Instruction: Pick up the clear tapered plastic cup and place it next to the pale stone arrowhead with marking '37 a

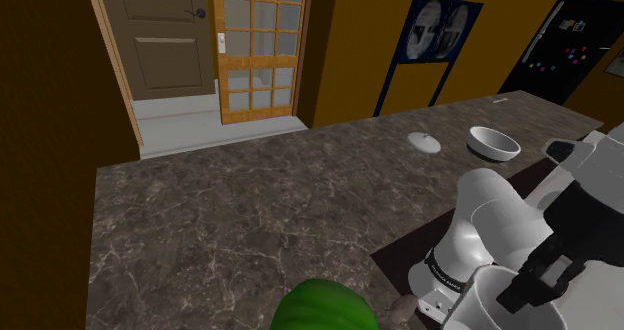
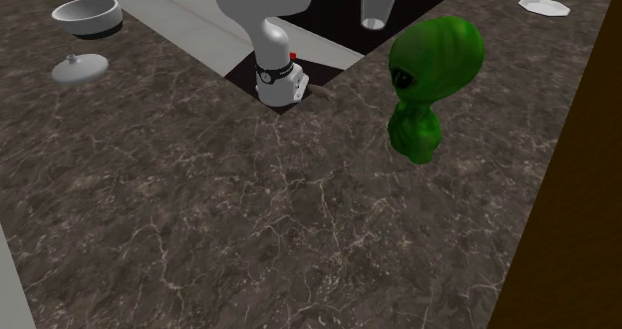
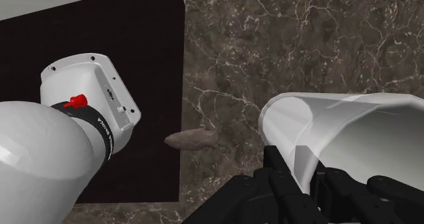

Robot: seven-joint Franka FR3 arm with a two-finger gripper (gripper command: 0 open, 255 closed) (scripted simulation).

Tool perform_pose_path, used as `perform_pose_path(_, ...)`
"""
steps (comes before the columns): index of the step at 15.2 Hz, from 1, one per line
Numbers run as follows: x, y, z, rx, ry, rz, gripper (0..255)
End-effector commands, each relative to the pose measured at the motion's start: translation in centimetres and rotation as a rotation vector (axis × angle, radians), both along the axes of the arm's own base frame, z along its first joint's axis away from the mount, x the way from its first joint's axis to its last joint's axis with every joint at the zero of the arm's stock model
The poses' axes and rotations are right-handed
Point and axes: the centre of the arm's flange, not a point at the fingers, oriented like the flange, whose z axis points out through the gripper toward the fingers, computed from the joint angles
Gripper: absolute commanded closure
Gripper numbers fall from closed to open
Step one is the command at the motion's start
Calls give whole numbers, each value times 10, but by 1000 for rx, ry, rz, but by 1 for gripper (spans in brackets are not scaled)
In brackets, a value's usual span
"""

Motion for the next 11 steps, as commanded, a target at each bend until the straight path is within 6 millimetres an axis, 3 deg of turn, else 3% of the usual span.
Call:
perform_pose_path(1, -17, -4, -5, 0, 1, -1, 255)
perform_pose_path(11, -17, -4, -57, 0, 1, -1, 255)
